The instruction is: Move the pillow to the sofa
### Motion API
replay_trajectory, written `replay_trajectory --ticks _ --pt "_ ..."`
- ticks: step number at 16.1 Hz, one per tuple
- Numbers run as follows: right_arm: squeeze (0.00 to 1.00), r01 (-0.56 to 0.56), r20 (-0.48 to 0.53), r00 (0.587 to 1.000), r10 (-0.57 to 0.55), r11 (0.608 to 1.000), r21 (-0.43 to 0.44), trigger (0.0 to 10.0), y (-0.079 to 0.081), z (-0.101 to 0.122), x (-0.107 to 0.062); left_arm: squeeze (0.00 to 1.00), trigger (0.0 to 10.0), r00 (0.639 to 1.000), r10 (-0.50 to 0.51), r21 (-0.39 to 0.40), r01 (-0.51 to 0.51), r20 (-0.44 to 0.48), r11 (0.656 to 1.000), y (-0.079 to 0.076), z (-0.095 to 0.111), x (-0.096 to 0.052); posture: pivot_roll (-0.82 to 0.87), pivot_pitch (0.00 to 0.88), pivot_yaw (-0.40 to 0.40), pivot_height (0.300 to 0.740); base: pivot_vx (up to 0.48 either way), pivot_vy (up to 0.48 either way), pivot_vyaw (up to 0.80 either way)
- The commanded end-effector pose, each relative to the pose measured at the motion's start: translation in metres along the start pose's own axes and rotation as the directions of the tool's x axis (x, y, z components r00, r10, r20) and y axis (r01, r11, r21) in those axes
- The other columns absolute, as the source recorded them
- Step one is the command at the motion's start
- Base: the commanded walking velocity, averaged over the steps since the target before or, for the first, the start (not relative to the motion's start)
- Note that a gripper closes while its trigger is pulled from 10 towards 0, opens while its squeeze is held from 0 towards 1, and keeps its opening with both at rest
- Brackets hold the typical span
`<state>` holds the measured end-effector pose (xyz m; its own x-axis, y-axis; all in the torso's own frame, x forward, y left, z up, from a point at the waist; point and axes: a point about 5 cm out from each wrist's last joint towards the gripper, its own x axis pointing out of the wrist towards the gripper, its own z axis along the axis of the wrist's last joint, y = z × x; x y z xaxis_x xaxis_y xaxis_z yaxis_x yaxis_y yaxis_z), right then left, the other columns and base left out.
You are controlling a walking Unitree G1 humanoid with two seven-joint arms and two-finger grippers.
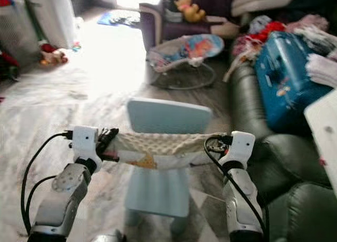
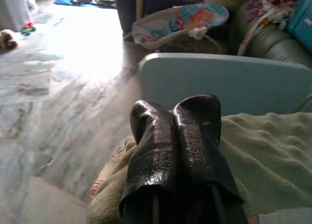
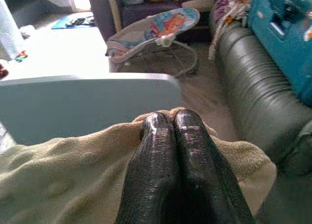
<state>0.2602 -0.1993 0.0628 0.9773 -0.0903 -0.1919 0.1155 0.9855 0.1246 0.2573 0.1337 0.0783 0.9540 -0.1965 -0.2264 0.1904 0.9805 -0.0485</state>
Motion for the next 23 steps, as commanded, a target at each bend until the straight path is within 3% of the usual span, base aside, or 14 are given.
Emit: replay_trajectory --ticks 1,23 --pt "0.00 -0.001 0.028 1.000 0.001 1.000 -0.012 10.0 0.0002 0.0093 0.0023 0.00 10.0 1.000 -0.016 0.002 0.016 0.025 1.000 -0.0042 0.0067 0.0003 0.02 0.000 -0.031 0.740 0.000 0.394 0.00" --pt "0.00 0.002 0.028 1.000 -0.001 1.000 -0.020 10.0 -0.0008 0.0102 0.0056 0.00 10.0 0.999 -0.041 0.015 0.041 0.018 0.999 -0.0075 0.0058 0.0017 0.02 0.000 -0.025 0.740 0.000 0.431 0.00"
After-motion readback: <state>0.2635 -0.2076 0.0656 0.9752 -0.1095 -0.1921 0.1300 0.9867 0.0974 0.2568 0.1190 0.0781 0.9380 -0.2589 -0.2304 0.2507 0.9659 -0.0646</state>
